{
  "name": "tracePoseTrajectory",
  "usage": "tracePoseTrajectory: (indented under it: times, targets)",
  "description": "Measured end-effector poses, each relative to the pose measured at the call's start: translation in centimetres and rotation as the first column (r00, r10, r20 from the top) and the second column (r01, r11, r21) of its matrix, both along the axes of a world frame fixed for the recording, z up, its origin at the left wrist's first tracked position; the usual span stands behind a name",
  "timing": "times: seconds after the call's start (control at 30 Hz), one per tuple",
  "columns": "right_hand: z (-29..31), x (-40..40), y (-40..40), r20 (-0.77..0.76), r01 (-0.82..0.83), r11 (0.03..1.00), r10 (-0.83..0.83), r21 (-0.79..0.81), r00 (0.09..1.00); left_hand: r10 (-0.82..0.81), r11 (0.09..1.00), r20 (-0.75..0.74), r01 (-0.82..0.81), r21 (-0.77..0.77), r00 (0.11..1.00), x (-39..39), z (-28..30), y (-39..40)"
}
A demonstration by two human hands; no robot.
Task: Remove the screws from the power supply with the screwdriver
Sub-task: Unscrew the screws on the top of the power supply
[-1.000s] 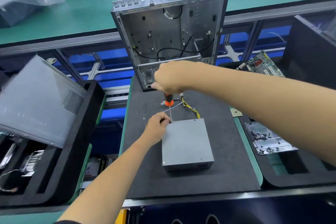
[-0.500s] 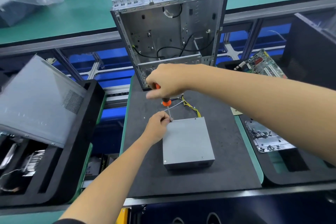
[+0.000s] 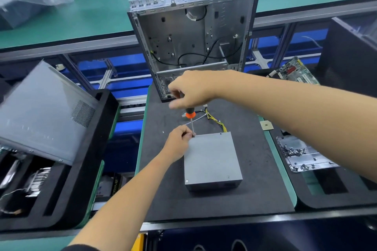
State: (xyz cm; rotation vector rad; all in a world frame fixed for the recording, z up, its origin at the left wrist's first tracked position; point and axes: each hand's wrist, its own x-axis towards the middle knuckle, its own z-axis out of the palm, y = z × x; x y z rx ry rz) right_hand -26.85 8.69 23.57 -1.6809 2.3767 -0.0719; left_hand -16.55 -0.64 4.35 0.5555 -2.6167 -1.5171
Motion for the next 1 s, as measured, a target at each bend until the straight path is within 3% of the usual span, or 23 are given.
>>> tracePoseTrajectory:
  times: [0.1, 0.13, 0.27, 0.33, 0.43, 0.53, 0.6, 0.67, 0.77, 0.87, 0.93, 1.0]
  targets:
    - [0.0, 0.0, -0.7, -0.244, 0.034, 0.995, -0.010, 0.091, 0.970, 0.004, 1.000, 0.009, -0.004, 0.009, 1.000, 0.0, -0.1, 0.0]
    - [0.1, 0.1, -0.9, -0.220, 0.020, 0.992, 0.008, 0.127, 0.975, 0.004, 1.000, 0.006, -0.004, 0.008, 1.000, 0.0, -0.1, 0.0]
    - [1.3, 0.4, -0.7, 0.128, -0.043, 0.987, 0.023, 0.156, 0.991, 0.008, 1.000, -0.007, -0.008, -0.006, 1.000, 0.0, 0.0, 0.0]
    - [1.5, 0.7, -0.3, 0.180, -0.034, 0.992, 0.012, 0.122, 0.984, 0.002, 1.000, -0.025, -0.003, -0.014, 1.000, 0.1, 0.0, 0.0]
    - [1.1, 0.8, -0.3, 0.087, 0.042, 0.991, -0.053, 0.125, 0.995, 0.004, 1.000, -0.033, -0.004, 0.000, 0.999, 0.1, -0.1, 0.1]
    - [1.4, 0.7, -0.6, -0.184, 0.141, 0.948, -0.090, 0.287, 0.979, 0.011, 1.000, -0.017, -0.011, 0.001, 1.000, 0.0, -0.1, 0.0]
    - [1.2, 0.3, -0.7, -0.115, 0.110, 0.954, -0.081, 0.279, 0.990, 0.012, 1.000, -0.012, -0.012, 0.002, 1.000, 0.0, -0.2, 0.1]
    - [1.0, -0.2, -0.5, 0.029, 0.005, 0.986, -0.010, 0.168, 1.000, 0.016, 1.000, -0.017, -0.016, 0.003, 1.000, -0.1, -0.3, 0.1]
    - [1.2, -0.5, 0.1, 0.095, -0.106, 0.993, 0.100, 0.059, 0.990, 0.020, 1.000, -0.022, -0.020, 0.004, 1.000, 0.0, -0.2, 0.1]
    - [1.3, -0.2, 0.4, 0.248, -0.102, 0.995, 0.093, 0.021, 0.964, 0.013, 1.000, -0.017, -0.013, 0.003, 1.000, 0.0, -0.2, 0.0]
    - [1.1, -0.1, 0.5, 0.209, -0.086, 0.996, 0.076, 0.039, 0.975, 0.008, 1.000, -0.019, -0.008, -0.006, 1.000, -0.1, -0.3, 0.0]
    - [0.9, 0.2, 0.4, 0.059, -0.029, 0.991, 0.021, 0.133, 0.998, 0.006, 1.000, -0.019, -0.007, -0.013, 1.000, -0.1, -0.3, -0.1]
